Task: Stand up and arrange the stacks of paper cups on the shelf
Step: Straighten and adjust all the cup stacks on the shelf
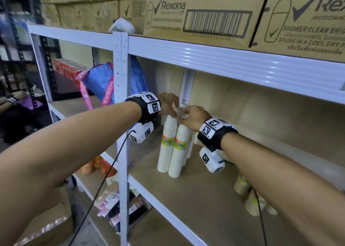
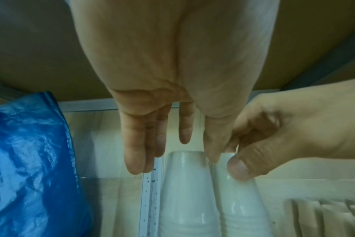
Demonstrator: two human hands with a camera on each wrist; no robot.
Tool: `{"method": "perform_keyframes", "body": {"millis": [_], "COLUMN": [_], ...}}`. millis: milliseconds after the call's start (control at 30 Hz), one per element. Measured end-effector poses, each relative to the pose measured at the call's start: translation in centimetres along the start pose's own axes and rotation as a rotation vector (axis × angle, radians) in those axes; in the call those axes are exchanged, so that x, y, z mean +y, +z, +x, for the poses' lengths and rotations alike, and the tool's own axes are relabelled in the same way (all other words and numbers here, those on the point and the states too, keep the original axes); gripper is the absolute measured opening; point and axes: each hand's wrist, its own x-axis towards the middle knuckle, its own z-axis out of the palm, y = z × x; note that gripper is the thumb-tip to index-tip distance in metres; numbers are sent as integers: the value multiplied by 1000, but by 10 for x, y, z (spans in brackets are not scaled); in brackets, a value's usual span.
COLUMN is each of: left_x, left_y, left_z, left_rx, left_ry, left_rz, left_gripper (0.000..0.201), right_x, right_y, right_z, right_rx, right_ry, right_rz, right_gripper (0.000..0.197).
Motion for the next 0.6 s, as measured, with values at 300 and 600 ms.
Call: {"method": "perform_keyframes", "body": {"millis": [300,600], "left_x": [-1,16], "left_y": [23,13], "left_z": [4,8], "left_rx": [-54,-130], "left_ry": [35,83], "left_rz": [-4,-21], "left_gripper": [45,44], "right_x": [2,9], "right_y": [4,-8], "right_z": [5,-5], "right_rx": [-20,-20], "right_ry": [49,63], "right_rz": [33,50], "right_gripper": [39,34]}}
